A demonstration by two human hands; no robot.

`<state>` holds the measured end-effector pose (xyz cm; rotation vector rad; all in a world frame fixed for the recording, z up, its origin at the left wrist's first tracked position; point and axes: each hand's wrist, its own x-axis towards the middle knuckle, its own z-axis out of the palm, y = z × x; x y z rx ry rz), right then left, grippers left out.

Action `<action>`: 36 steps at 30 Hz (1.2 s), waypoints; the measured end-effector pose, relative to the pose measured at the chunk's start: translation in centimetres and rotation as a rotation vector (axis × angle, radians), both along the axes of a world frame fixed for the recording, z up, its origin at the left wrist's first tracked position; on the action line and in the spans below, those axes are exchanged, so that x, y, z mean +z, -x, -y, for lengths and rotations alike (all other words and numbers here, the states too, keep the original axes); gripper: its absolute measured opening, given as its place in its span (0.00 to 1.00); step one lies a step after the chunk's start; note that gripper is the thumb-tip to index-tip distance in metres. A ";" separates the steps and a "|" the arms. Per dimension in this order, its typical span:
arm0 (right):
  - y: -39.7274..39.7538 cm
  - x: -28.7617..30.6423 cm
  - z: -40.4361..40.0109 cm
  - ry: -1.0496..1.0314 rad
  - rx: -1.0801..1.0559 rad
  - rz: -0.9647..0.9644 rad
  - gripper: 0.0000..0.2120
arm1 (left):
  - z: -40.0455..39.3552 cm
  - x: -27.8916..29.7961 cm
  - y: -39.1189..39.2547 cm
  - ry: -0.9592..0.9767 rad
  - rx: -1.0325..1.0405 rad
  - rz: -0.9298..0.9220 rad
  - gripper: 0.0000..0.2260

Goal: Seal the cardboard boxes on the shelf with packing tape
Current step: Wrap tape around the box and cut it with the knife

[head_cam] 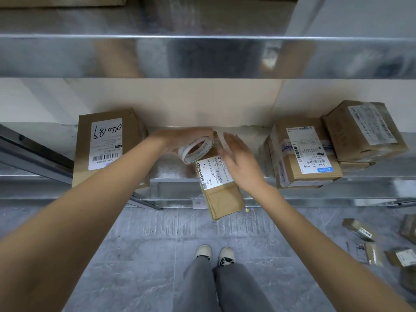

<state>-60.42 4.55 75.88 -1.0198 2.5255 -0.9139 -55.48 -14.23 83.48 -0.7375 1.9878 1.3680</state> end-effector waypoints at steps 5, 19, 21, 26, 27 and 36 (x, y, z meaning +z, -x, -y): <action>-2.2 -0.1 1.6 -0.182 0.132 -0.011 0.49 | -0.6 0.9 -0.1 -0.008 0.025 -0.022 0.12; -3.3 -1.2 2.0 -0.283 0.038 -0.128 0.44 | 0.3 -0.2 -2.0 -0.101 0.156 -0.134 0.13; -3.6 -1.2 2.2 -0.302 0.022 -0.189 0.41 | 0.5 -0.7 -2.6 -0.097 0.260 -0.216 0.14; -5.0 -0.6 2.8 -0.378 0.032 -0.228 0.35 | 0.8 -4.5 -4.2 0.322 0.538 -0.532 0.12; -5.3 -0.6 3.0 -0.385 0.033 -0.233 0.34 | 1.0 -5.7 -4.6 0.398 0.591 -0.568 0.12; -5.2 -1.2 2.8 -0.379 0.075 -0.373 0.30 | 2.7 -13.2 -5.7 0.964 0.110 -0.356 0.26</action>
